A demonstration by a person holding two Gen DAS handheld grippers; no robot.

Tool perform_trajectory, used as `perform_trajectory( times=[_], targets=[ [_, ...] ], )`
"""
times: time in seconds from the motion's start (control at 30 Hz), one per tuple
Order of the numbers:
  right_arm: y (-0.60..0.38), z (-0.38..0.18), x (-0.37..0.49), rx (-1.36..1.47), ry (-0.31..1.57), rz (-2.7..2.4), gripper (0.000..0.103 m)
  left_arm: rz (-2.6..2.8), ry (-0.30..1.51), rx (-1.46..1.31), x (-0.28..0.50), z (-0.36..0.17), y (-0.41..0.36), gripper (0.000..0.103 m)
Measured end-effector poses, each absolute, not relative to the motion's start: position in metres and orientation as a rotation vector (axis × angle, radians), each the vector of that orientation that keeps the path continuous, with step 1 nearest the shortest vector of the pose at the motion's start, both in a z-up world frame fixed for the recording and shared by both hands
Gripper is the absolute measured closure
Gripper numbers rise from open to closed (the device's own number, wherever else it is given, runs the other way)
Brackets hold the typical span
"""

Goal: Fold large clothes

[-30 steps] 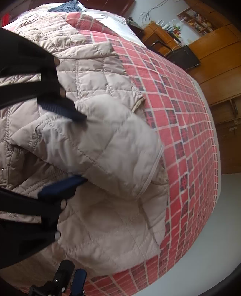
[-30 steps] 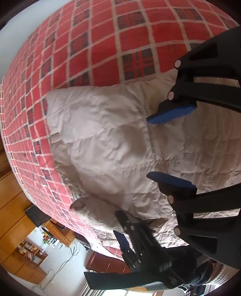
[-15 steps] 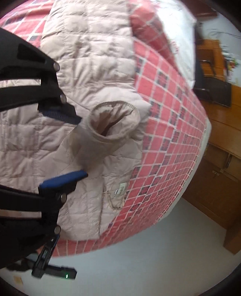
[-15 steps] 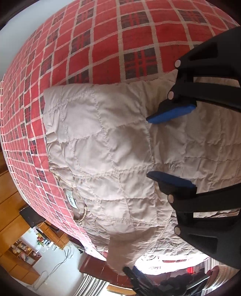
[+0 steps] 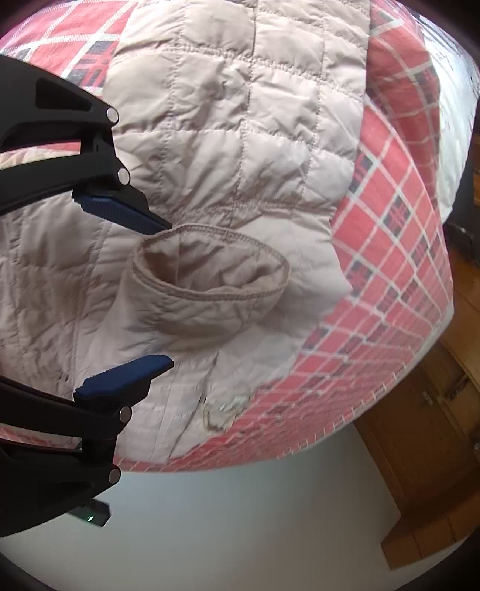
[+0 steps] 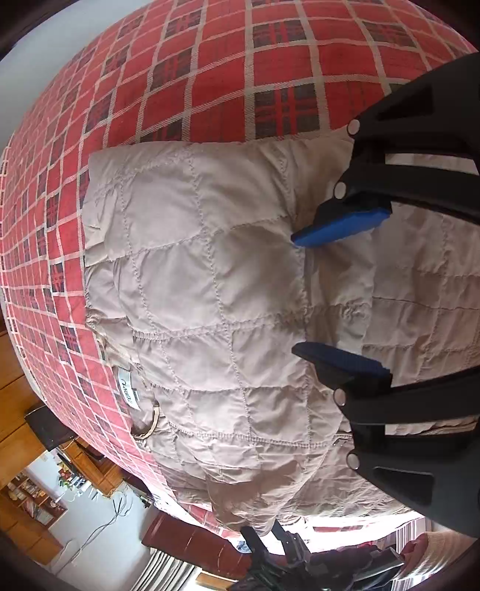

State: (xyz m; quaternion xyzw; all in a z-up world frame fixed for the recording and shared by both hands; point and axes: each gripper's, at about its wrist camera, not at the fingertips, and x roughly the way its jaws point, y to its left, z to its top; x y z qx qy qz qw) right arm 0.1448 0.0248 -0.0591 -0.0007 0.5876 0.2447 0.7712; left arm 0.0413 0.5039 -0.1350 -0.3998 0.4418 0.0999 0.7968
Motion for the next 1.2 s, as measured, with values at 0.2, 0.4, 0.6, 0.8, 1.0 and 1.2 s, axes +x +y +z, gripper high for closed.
perform_trajectory(
  times=[0.2, 0.4, 0.6, 0.8, 1.0, 1.2],
  targets=[
    [0.026, -0.059, 0.144, -0.022, 1.270, 0.525, 0.049, 0.203, 0.895, -0.890, 0.056, -0.130, 0.507, 0.094],
    [0.026, -0.063, 0.145, 0.008, 1.272, 0.533, 0.049, 0.182, 0.762, -0.801, 0.048, -0.107, 0.512, 0.095],
    [0.033, -0.069, 0.147, -0.041, 1.274, 0.530, 0.048, 0.251, 0.938, -0.780, 0.044, -0.154, 0.528, 0.076],
    [0.033, -0.034, 0.146, -0.015, 1.237, 0.589, 0.049, 0.344, 0.848, -0.540, 0.020, -0.093, 0.504, 0.066],
    [0.072, -0.022, 0.148, -0.103, 1.232, 0.606, 0.051, 0.222, 0.884, -0.440, 0.059, -0.080, 0.453, 0.060],
    [0.085, -0.060, 0.153, -0.140, 1.319, 0.552, 0.051, 0.247, 1.035, -0.398, 0.089, -0.133, 0.426, 0.060]
  ],
)
